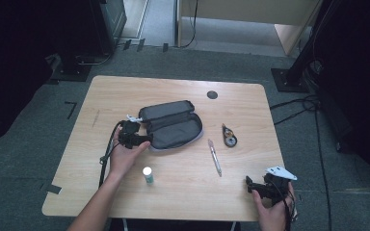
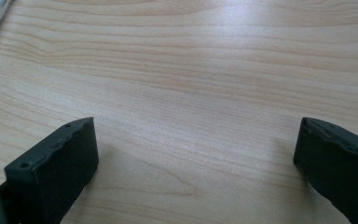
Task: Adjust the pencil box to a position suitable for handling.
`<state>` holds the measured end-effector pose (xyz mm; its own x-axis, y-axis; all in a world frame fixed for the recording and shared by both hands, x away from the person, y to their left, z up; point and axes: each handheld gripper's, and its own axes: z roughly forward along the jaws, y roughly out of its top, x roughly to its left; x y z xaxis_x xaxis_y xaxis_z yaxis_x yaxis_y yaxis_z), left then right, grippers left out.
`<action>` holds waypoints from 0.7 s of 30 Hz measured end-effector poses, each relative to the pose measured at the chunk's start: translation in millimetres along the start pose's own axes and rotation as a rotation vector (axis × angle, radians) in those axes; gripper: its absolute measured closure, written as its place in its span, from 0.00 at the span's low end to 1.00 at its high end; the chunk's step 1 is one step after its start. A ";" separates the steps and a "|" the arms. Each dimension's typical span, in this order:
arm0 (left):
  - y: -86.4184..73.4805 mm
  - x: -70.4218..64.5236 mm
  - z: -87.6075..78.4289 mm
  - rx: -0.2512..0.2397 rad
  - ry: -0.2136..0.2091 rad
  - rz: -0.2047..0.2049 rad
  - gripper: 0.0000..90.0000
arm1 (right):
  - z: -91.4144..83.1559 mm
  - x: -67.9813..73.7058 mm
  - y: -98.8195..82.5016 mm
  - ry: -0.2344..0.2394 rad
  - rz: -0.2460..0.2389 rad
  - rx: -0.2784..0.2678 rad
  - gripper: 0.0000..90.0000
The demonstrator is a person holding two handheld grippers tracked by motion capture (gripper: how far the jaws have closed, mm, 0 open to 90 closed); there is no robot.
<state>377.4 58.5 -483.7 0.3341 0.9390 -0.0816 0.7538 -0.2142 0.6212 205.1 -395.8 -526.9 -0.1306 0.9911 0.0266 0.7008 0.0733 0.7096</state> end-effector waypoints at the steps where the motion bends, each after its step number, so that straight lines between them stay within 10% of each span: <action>1: 0.0 -1.2 2.8 0.020 0.001 0.004 0.37 | 0.0 0.1 0.0 0.000 0.001 0.000 0.00; 21: 0.2 16.8 0.1 -0.028 0.022 -0.079 0.97 | 0.1 0.1 0.1 0.000 0.002 -0.001 0.00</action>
<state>383.2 74.2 -485.0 0.2615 0.9584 -0.1146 0.7609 -0.1316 0.6354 205.2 -395.7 -526.9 -0.1290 0.9913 0.0281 0.7006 0.0710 0.7100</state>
